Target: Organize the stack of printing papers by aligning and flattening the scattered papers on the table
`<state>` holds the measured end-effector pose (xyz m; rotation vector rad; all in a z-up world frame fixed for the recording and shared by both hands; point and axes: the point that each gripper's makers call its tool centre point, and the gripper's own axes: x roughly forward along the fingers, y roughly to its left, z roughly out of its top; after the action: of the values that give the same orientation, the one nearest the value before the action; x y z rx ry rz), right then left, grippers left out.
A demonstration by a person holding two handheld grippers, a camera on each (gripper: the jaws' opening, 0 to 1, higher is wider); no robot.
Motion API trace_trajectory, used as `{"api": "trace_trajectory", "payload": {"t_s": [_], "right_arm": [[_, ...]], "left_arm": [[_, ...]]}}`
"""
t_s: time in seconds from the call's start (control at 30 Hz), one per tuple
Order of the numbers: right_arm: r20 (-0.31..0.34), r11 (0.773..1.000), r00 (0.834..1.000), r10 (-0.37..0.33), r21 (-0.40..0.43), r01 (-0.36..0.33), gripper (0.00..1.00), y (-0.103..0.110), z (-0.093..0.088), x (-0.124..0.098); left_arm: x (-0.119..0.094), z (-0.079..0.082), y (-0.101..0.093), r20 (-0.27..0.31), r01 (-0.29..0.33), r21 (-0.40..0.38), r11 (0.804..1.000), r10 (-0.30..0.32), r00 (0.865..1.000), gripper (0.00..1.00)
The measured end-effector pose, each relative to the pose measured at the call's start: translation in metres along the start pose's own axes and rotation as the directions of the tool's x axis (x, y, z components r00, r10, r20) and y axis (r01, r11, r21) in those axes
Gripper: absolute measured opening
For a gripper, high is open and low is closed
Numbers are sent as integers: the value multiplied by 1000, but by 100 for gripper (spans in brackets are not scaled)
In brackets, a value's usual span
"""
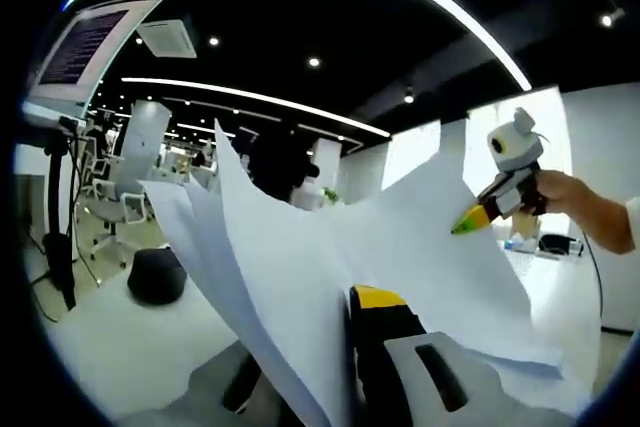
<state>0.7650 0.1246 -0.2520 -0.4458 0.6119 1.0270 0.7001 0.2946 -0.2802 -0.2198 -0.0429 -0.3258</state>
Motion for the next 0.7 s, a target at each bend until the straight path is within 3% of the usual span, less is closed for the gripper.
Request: {"api": "trace_trajectory", "payload": {"t_s": [0.7], "right_arm": [[7, 1000, 1000, -21, 2, 21, 0, -3, 5, 13]], "left_arm": [[2, -2, 1, -14, -3, -43, 999, 2, 1000, 14]]}}
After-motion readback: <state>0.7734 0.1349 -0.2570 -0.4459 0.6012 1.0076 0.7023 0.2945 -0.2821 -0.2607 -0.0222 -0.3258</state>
